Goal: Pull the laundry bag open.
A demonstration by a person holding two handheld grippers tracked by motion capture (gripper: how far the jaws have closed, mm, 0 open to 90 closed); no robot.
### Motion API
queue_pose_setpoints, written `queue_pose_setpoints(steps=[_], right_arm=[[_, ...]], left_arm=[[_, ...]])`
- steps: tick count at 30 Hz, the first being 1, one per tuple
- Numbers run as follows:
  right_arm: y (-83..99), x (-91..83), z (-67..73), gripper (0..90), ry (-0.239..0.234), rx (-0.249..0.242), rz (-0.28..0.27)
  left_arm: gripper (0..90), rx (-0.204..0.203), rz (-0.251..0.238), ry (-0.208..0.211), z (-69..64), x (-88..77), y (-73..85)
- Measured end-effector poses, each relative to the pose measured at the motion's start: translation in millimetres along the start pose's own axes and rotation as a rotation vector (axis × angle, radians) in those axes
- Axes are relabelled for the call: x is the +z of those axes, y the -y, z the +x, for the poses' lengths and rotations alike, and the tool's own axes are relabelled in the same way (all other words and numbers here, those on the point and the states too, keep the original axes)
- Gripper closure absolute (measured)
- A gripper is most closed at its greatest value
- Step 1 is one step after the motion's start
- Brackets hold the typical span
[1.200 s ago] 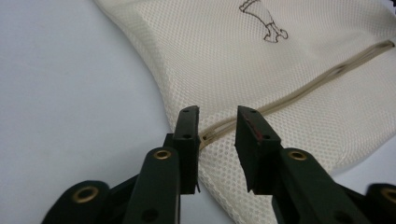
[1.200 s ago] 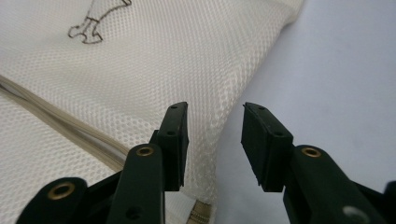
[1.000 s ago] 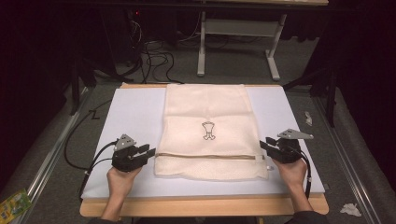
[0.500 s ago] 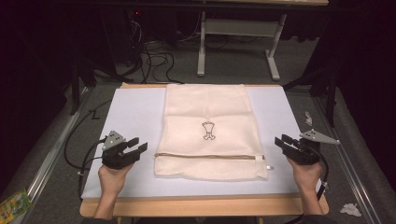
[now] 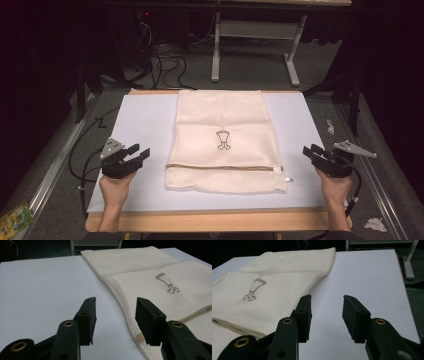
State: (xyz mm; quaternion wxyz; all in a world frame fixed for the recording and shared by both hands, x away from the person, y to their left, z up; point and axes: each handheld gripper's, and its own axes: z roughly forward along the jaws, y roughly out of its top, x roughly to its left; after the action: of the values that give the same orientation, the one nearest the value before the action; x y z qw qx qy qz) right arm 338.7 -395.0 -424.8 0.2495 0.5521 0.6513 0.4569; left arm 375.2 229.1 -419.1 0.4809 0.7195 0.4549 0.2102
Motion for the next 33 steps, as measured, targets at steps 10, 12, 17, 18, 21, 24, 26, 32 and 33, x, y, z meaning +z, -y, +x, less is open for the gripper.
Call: queue_pose_setpoints(steps=[10,12,17,18,21,24,26,32,33], right_arm=[[8.2,1.7,-14.4,60.8,0.037,0.038,0.007],[9.3,2.9,-15.9,60.8,0.043,0.044,0.012],[12.3,7.6,-19.4,60.9,0.053,0.050,0.023],[12.6,8.2,-19.7,60.8,0.054,0.052,0.025],[13.9,11.5,-20.6,60.9,0.060,0.047,0.033],[14.7,14.7,-19.5,60.8,0.063,0.048,0.044],[14.9,17.4,-18.7,60.8,0.066,0.041,0.052],[15.7,24.0,-16.6,60.6,0.079,0.018,0.073],[15.8,25.3,-16.5,60.6,0.080,0.009,0.073]], left_arm=[[51.0,-0.029,0.003,-0.024,9.7,8.8,5.1],[50.9,-0.027,0.008,-0.031,10.2,11.3,5.3],[50.7,-0.026,0.017,-0.040,11.6,17.2,5.4],[50.6,-0.024,0.018,-0.045,11.7,18.4,5.6],[50.4,-0.023,0.022,-0.051,12.2,21.8,6.3],[50.2,-0.029,0.024,-0.051,13.8,24.8,7.1],[50.0,-0.033,0.027,-0.055,15.3,27.1,8.1],[49.8,-0.029,0.044,-0.069,17.7,34.5,11.7],[49.7,-0.032,0.045,-0.069,18.0,35.2,12.1]])
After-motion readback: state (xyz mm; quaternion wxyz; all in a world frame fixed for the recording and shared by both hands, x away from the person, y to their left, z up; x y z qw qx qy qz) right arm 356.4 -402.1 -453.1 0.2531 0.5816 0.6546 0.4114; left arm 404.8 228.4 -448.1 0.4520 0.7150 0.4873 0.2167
